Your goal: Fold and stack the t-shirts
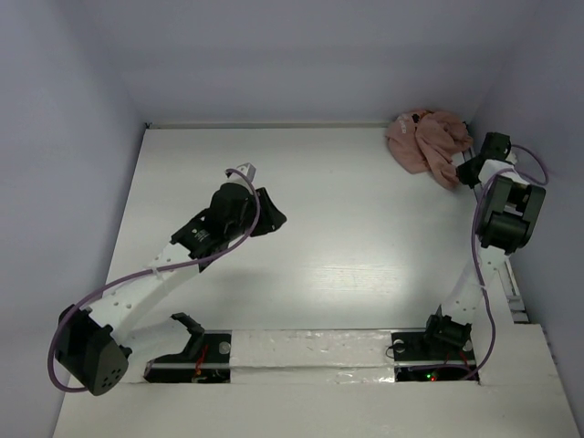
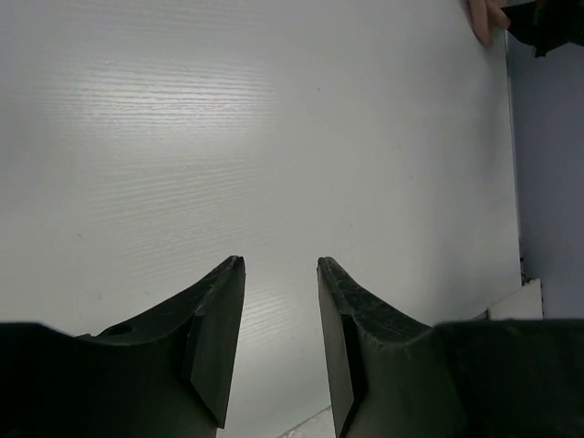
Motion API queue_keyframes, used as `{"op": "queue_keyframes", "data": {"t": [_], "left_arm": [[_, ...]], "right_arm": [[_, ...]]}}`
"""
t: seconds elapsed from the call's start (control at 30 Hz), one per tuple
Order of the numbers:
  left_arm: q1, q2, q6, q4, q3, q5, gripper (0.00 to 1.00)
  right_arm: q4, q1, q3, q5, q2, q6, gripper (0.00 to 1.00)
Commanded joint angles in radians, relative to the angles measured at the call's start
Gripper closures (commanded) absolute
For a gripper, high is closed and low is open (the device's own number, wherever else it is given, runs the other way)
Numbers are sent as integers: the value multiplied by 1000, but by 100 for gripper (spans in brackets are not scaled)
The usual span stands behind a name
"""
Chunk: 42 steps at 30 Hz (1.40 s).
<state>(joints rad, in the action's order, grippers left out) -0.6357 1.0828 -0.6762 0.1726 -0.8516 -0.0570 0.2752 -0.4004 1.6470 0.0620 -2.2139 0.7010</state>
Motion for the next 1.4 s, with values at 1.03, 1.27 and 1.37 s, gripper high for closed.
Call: {"op": "queue_keyframes", "data": {"t": [1.03,1.27,1.37], "left_arm": [[31,-181,14,199,-8,62,45],[31,-66,4,52,252,-55,39],[-8,-60,-8,-10,316,-188,38]], "right_arm": [[-43,589,428,-146,718,-279,100],[-130,508,-111,-68,924,-294,100],[-93,499,-138,-68,928,-311,100]]}}
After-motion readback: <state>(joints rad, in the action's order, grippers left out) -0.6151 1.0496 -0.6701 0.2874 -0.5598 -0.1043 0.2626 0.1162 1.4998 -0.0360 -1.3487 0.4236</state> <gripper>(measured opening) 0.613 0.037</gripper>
